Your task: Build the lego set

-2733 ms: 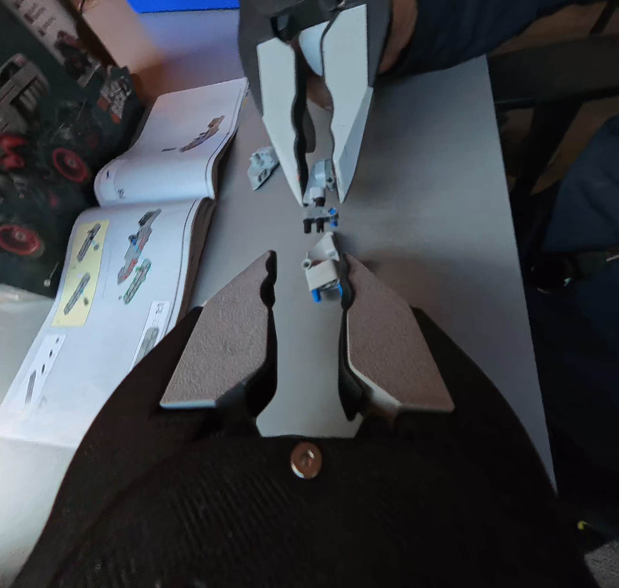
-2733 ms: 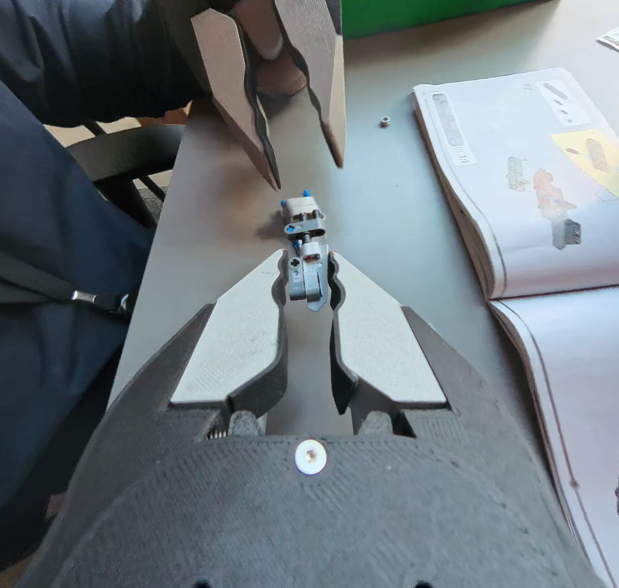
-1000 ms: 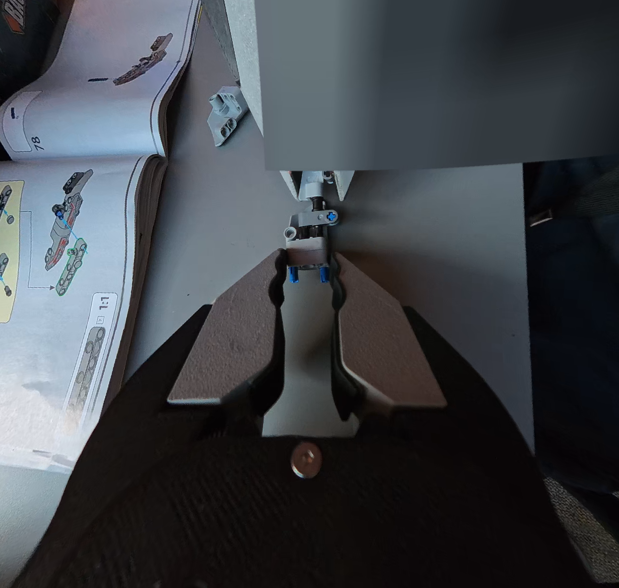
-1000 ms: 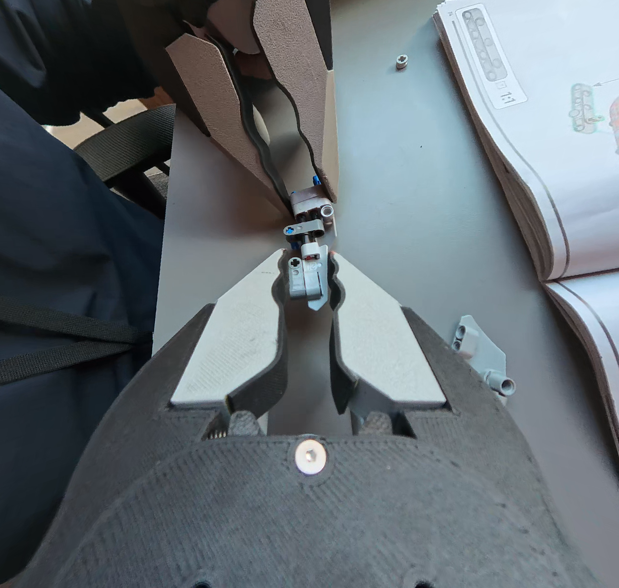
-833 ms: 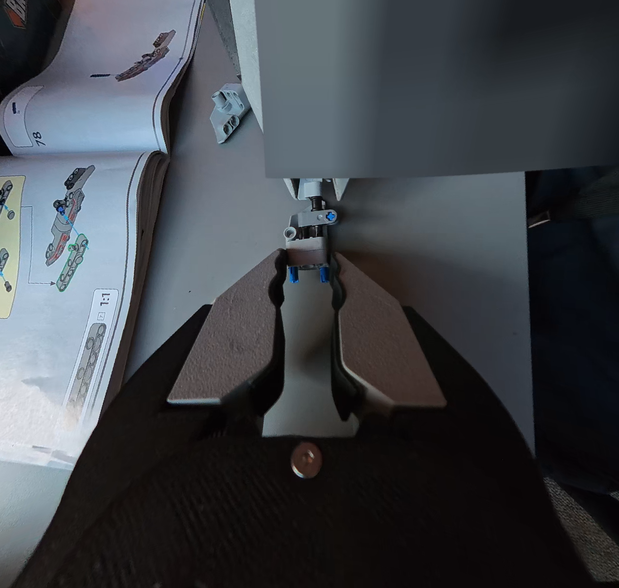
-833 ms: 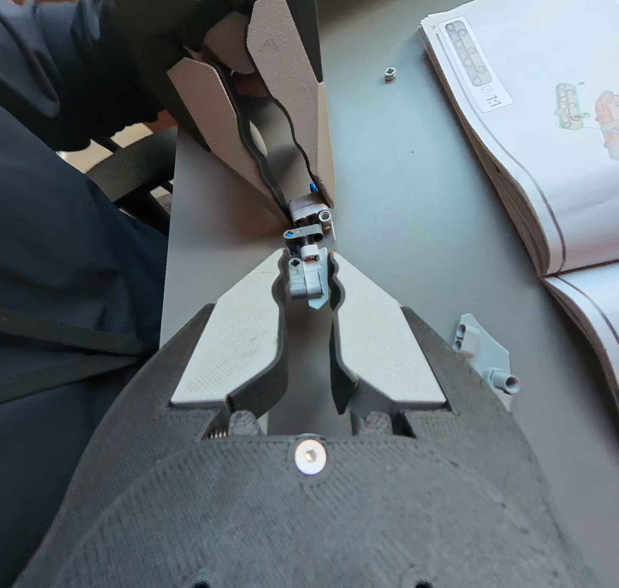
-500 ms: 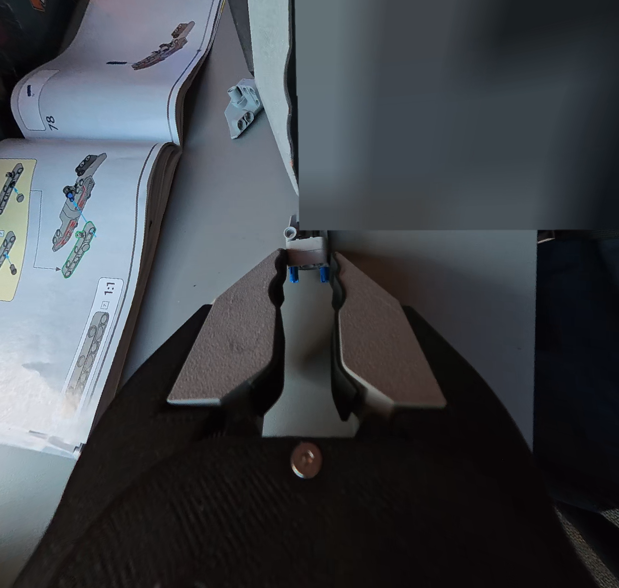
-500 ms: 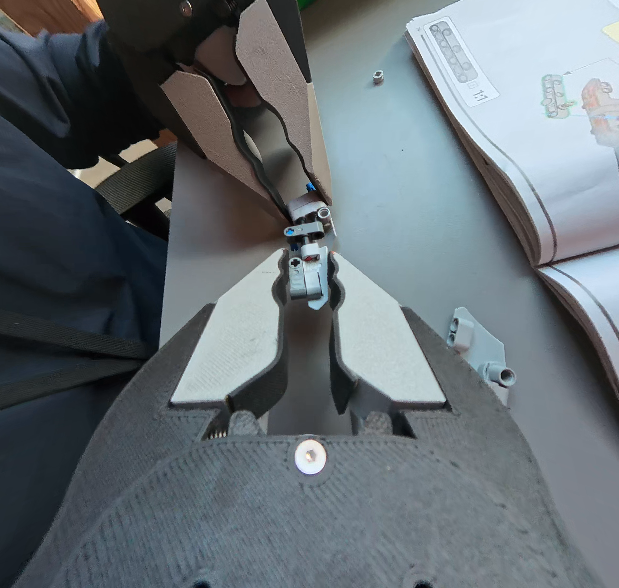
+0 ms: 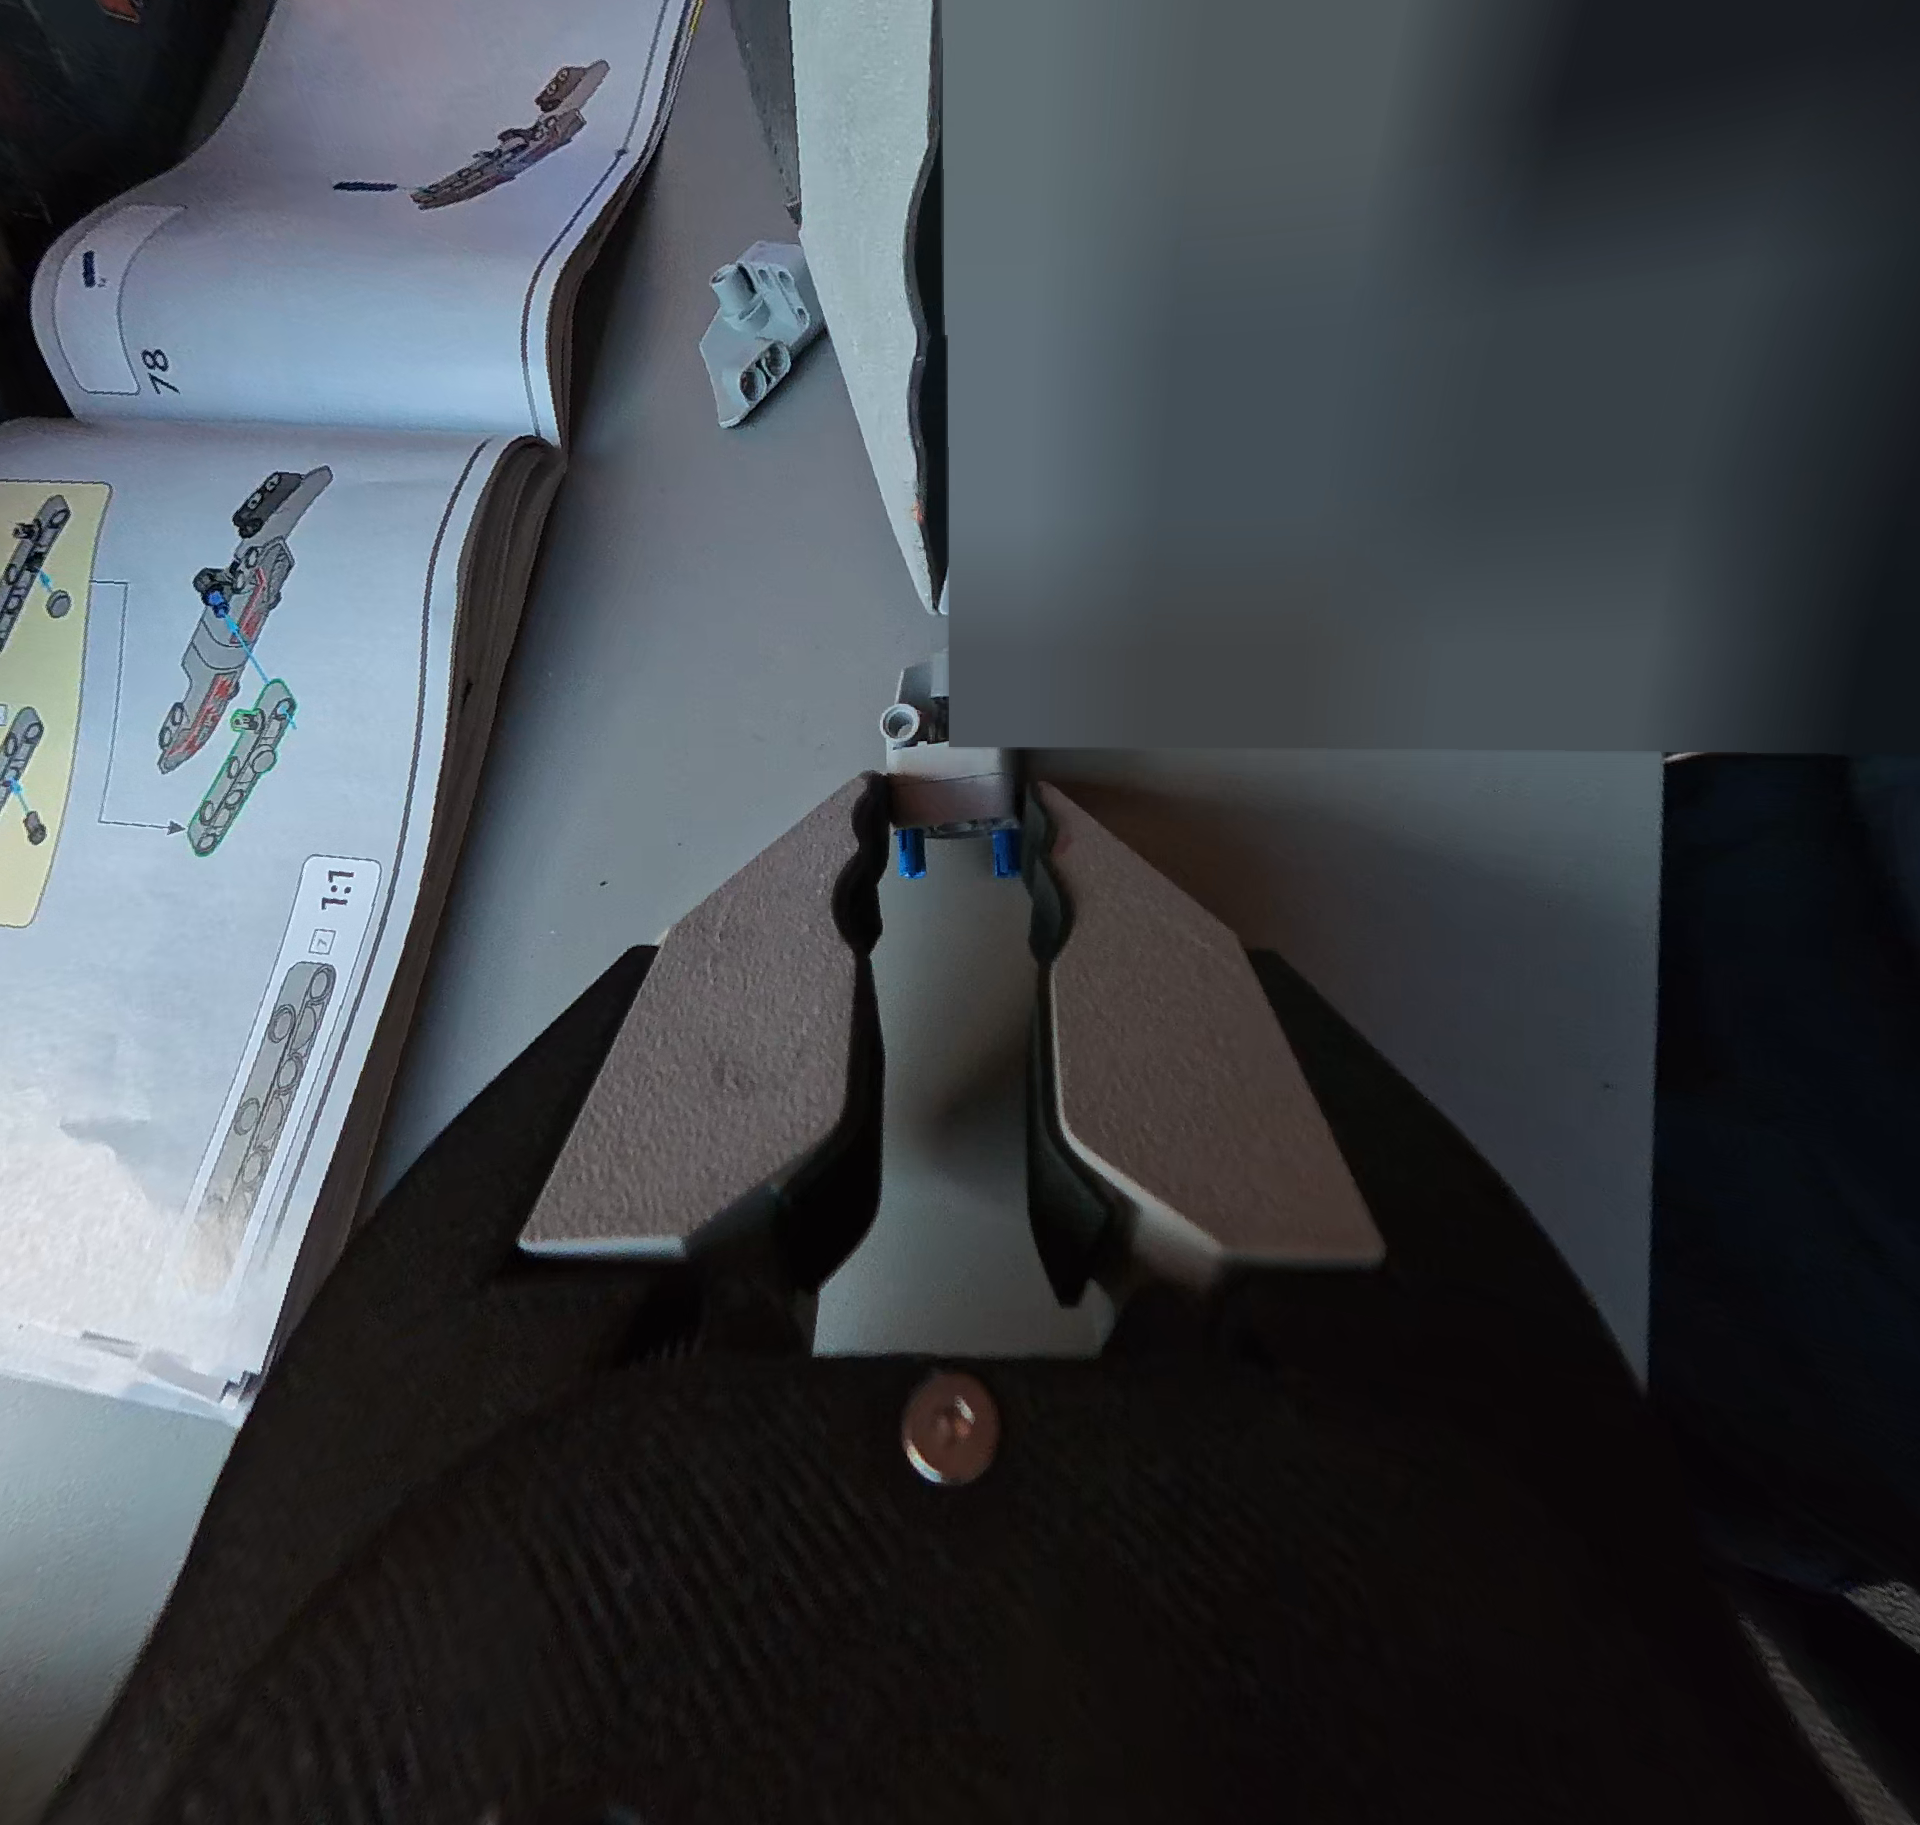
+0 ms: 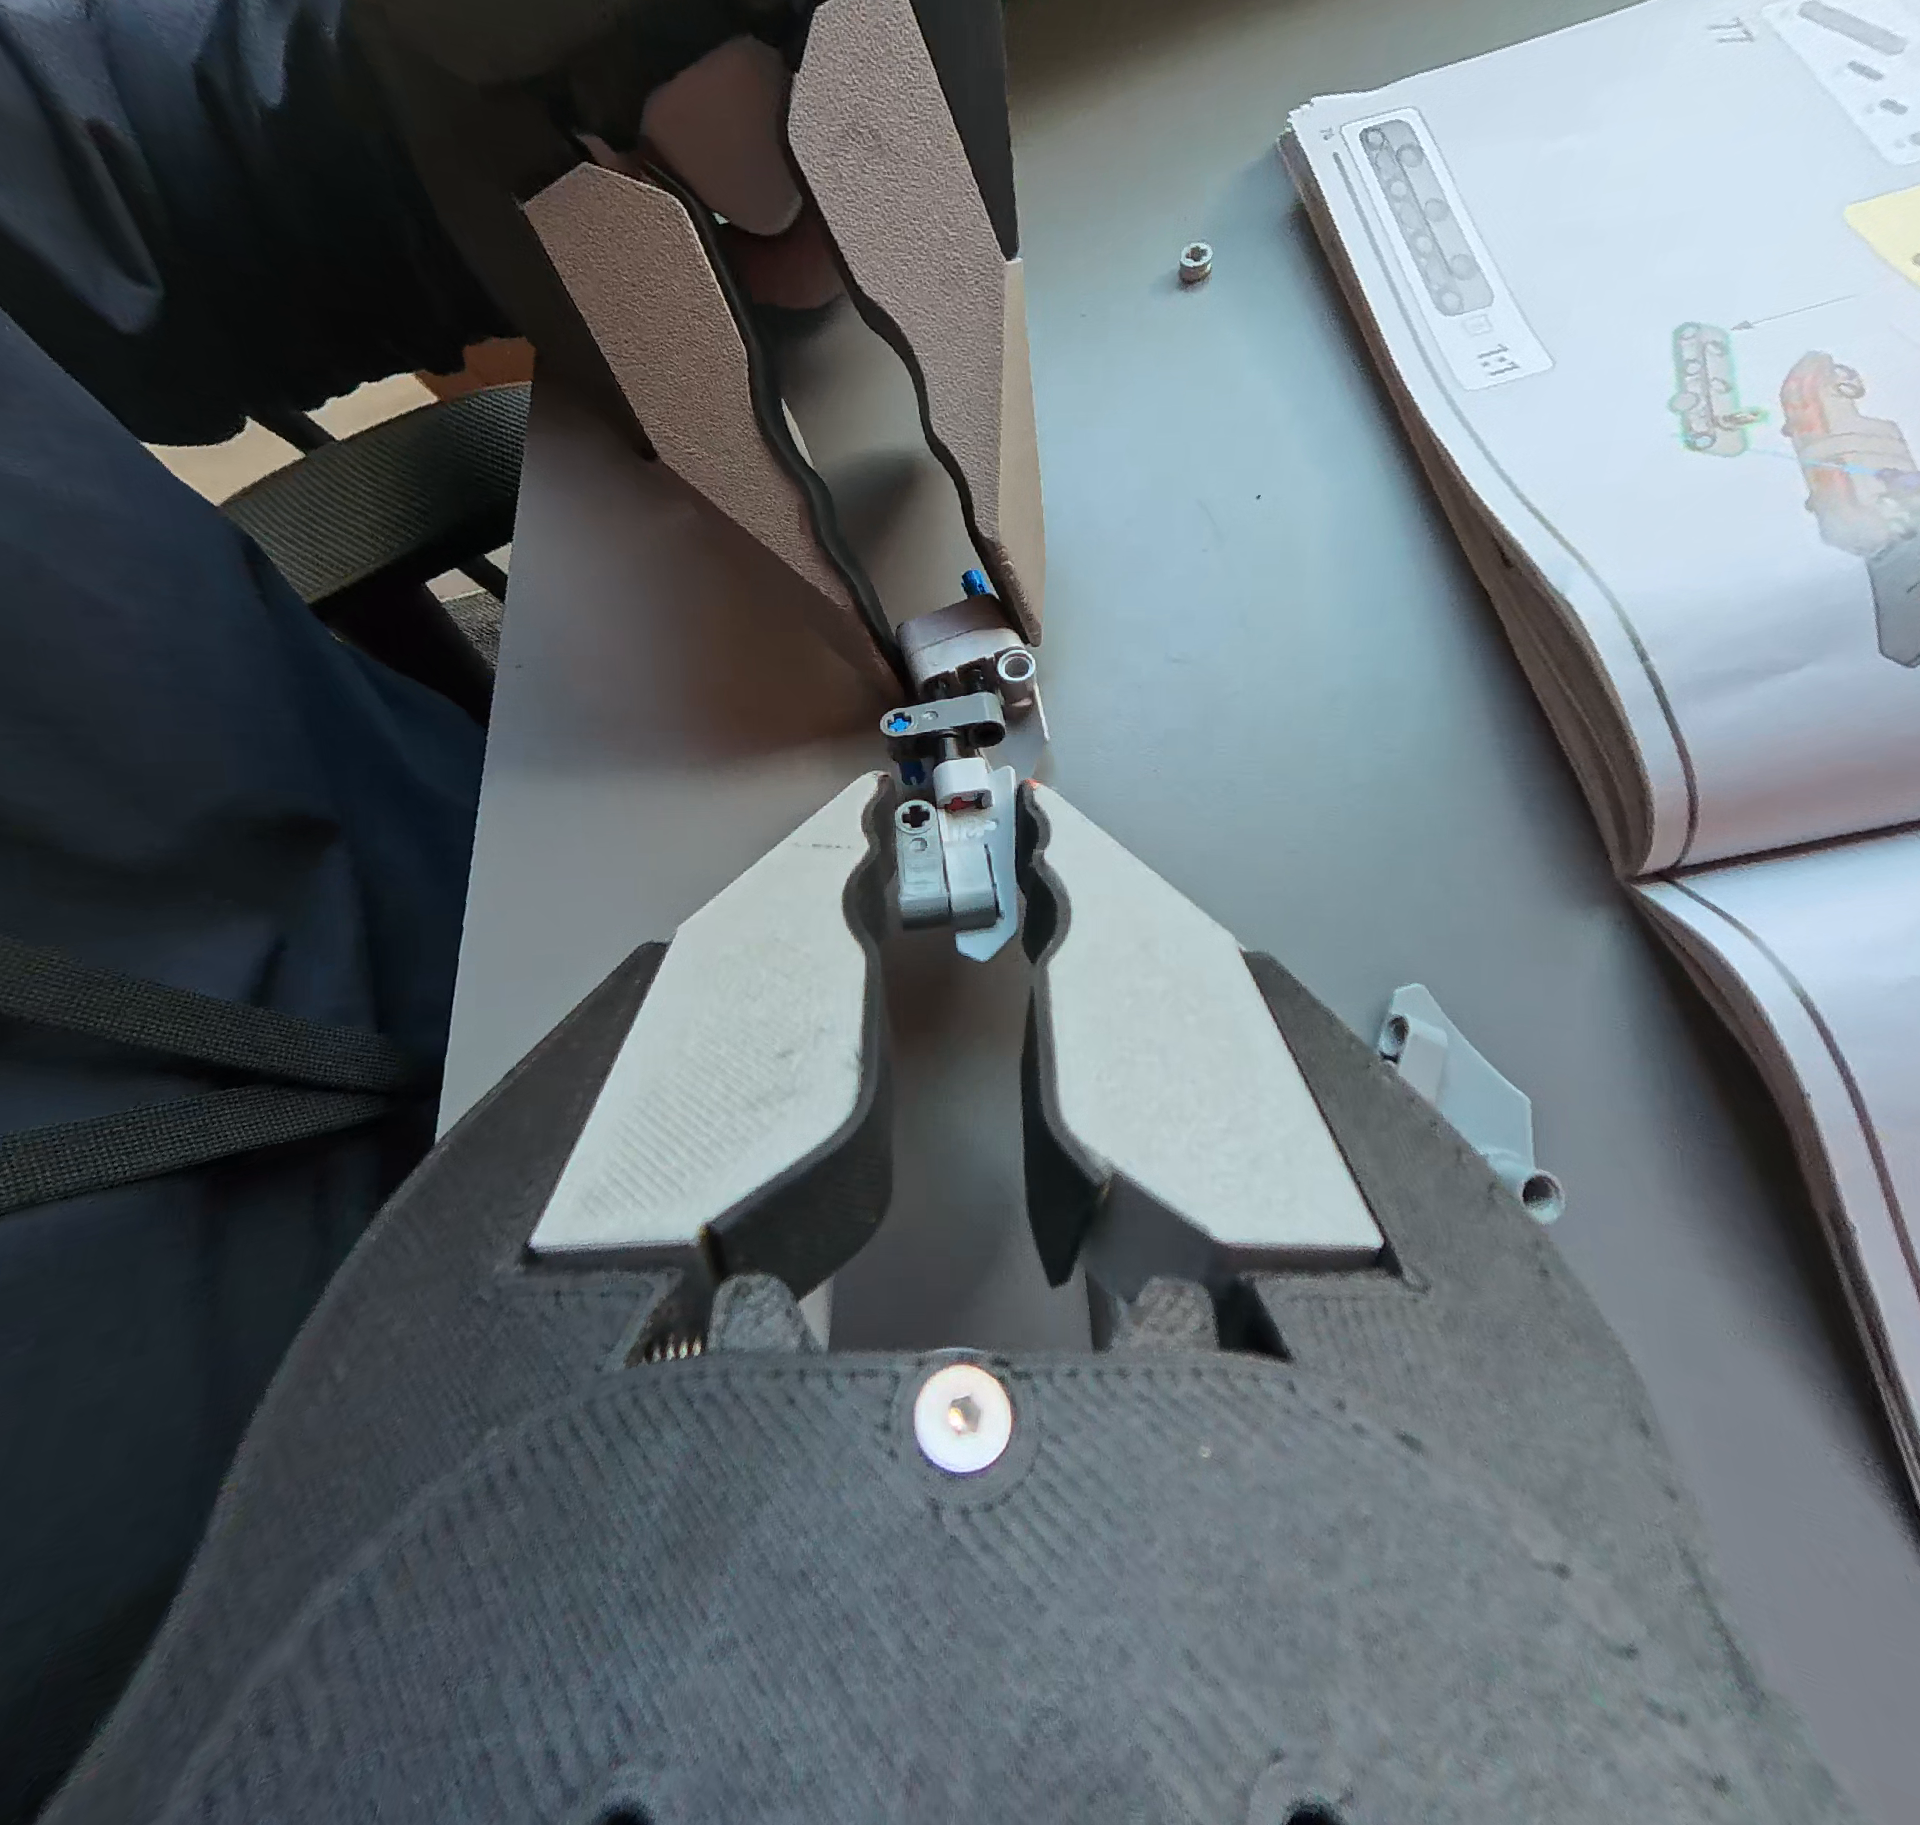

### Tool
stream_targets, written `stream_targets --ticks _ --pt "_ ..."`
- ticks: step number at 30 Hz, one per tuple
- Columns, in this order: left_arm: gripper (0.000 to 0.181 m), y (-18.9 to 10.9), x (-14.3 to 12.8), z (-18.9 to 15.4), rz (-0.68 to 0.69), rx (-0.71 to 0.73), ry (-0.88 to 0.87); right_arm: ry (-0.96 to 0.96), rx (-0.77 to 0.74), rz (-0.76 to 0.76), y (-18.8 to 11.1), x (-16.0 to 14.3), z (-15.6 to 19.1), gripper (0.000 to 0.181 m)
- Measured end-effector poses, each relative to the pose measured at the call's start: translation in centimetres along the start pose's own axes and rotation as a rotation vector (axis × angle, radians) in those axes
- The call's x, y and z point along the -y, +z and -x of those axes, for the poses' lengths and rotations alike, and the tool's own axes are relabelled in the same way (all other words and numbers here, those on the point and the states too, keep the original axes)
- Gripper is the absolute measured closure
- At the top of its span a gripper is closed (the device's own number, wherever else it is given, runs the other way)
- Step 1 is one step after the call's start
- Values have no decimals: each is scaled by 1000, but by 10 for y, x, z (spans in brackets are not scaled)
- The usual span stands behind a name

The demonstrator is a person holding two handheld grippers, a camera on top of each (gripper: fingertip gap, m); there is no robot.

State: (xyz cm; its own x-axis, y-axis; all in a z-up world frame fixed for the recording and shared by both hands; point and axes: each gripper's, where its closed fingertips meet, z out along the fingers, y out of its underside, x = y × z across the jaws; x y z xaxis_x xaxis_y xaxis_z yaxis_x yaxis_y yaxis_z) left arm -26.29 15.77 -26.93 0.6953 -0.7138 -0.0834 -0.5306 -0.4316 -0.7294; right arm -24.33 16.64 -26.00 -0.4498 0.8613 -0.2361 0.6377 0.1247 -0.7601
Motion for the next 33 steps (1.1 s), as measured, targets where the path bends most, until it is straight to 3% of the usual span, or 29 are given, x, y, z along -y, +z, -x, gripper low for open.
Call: stream_targets --ticks 12,33 --pt "158 0 0 0 1 -6 -1 -67 -50 -1 0 1 0 161" --pt "159 -3 -2 -9 -5 -73 43 -197 24 11 4 1 8 162"
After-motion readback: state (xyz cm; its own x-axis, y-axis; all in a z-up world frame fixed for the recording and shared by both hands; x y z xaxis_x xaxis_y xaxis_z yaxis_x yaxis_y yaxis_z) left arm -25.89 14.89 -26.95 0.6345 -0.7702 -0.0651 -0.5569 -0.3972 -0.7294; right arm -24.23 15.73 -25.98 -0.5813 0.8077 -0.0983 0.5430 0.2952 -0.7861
